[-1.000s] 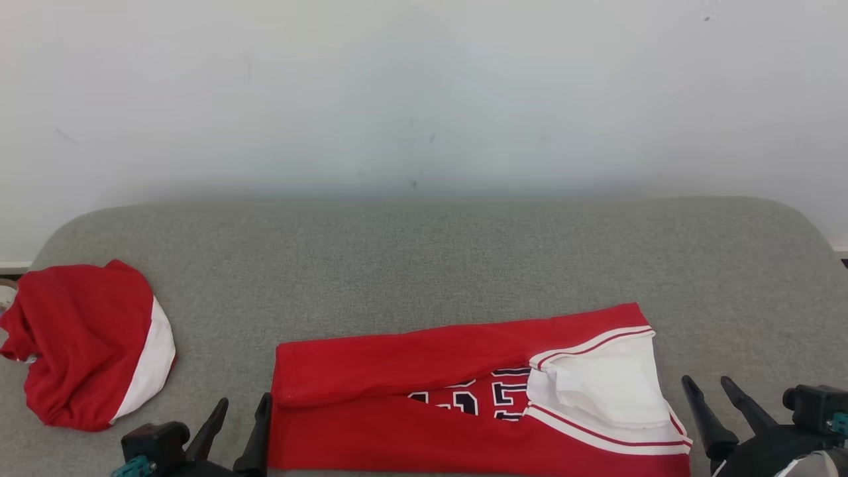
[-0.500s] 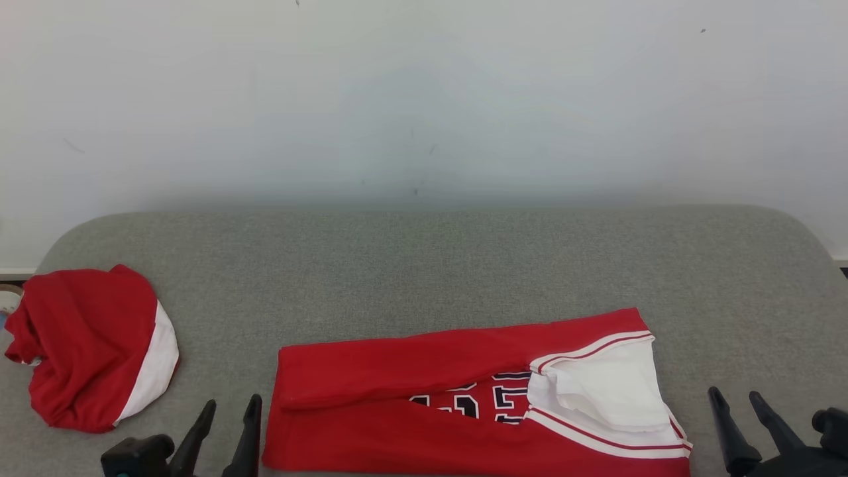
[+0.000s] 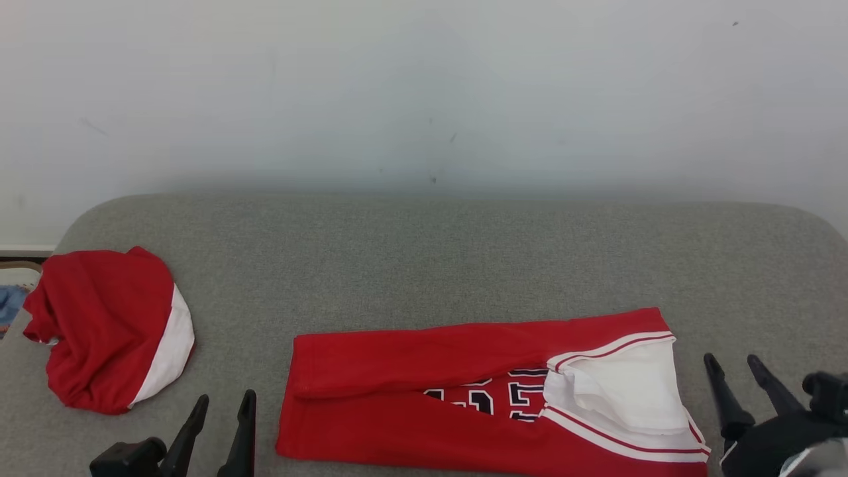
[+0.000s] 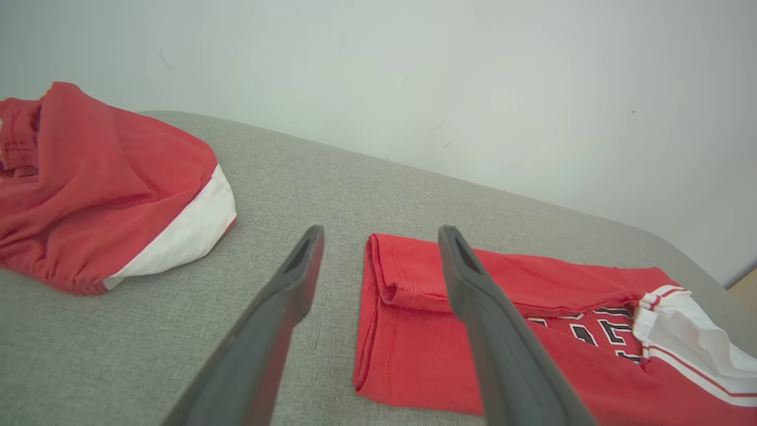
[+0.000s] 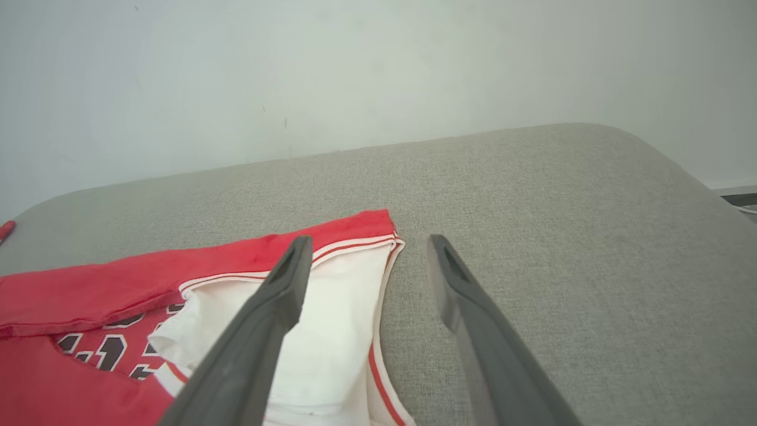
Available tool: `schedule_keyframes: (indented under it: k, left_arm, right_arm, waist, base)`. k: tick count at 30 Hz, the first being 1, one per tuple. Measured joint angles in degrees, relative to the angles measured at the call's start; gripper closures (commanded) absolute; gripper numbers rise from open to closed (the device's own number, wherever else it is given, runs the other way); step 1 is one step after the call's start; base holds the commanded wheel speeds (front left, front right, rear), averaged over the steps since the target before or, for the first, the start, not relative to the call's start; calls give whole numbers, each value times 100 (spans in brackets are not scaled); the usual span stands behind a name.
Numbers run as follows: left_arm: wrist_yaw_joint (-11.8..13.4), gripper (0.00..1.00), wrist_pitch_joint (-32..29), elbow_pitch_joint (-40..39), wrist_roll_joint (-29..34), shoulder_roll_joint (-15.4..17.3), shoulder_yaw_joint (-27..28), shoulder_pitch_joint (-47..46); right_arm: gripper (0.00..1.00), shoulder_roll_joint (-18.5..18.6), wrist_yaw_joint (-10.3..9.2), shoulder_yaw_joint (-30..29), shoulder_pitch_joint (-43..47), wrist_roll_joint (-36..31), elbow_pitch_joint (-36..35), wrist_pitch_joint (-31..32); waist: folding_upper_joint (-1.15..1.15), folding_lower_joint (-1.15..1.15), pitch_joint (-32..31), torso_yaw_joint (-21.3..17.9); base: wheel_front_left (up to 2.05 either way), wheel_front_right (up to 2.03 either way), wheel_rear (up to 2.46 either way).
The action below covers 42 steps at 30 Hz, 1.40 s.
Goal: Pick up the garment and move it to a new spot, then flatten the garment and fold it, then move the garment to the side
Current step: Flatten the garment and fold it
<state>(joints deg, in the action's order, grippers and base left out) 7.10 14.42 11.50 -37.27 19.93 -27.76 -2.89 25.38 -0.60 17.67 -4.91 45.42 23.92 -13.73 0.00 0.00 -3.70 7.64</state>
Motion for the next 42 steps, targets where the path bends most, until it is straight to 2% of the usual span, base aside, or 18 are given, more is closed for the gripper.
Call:
schedule_keyframes:
  k: [4,12,26,27,28,29,30,42]
  left_arm:
    - [1,0,0,-109,66,-91,0,26]
    - [1,0,-1,-183,107,-174,41,18]
    - [1,0,-27,-256,210,-283,221,-102]
    - [1,0,-27,-255,231,-290,230,-102]
    - [1,0,-27,-255,278,-298,241,-103]
    - [2,0,-27,-255,308,-312,252,-108]
    - [2,0,-30,-255,308,-328,253,-125]
    - [2,0,-77,-180,355,-434,288,-258]
  right_arm:
    - [0,52,-24,105,-514,-44,335,302]
    - [0,-43,-43,477,-973,-65,1194,1132]
    - [0,-227,-115,823,-1566,-99,2071,2261]
    - [8,-233,-107,821,-1624,-90,2089,2324]
    - [41,-246,-91,820,-1686,-69,2123,2401]
    - [41,-252,-81,833,-1734,-65,2151,2476]
    - [100,-250,-35,838,-1773,-62,2185,2536]
    - [100,-305,220,759,-1989,151,2441,2840]
  waist:
    - [0,0,54,105]
    - [0,0,196,365]
    - [0,0,608,571]
    - [0,0,637,578]
    - [0,0,664,584]
    - [0,0,692,587]
    - [0,0,719,590]
    - [0,0,840,565]
  base:
    - [0,0,0]
    - [0,0,0]
    - [0,0,0]
    - [0,0,0]
    - [0,0,0]
    - [0,0,0]
    - [0,0,0]
    - [0,0,0]
